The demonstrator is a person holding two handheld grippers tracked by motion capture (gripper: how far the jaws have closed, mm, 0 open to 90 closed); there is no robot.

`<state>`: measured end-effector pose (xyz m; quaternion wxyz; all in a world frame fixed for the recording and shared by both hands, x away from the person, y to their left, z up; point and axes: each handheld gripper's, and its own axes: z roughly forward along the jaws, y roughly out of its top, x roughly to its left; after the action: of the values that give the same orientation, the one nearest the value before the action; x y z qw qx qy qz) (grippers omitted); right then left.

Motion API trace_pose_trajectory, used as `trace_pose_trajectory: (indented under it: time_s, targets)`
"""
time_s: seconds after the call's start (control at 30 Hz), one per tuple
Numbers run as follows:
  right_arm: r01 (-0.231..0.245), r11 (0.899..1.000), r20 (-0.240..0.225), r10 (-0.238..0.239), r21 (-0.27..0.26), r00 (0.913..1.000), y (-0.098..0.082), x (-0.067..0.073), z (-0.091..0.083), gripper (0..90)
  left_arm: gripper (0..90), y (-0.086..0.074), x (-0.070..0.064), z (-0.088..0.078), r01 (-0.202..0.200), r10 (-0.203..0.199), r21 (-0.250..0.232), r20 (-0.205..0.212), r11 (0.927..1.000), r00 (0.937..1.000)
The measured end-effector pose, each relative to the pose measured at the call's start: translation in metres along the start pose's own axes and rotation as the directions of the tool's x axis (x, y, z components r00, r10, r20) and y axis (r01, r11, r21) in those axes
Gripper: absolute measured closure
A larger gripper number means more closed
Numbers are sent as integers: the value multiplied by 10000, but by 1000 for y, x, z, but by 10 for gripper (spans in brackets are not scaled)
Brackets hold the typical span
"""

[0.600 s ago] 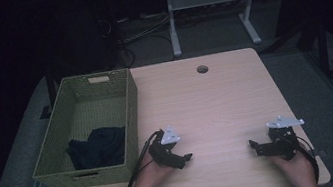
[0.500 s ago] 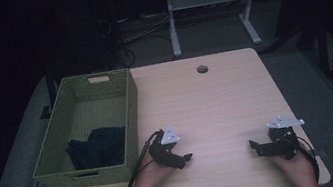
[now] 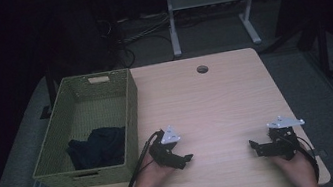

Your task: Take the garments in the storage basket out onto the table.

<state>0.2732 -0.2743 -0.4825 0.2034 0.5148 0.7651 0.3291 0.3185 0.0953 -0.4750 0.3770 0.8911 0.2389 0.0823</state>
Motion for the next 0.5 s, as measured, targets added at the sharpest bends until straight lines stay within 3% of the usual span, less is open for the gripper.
trace_pose_trajectory:
  time_s: [0.2,0.5]
  targets:
    - [-2,10000,-1,2,1,10000,0,0,0,82,143,3,3,-3,87,-84,202,-150,9998,9999]
    - [12,10000,1,-12,4,10000,0,0,0,82,143,7,6,-14,191,-194,-75,-338,9998,9992]
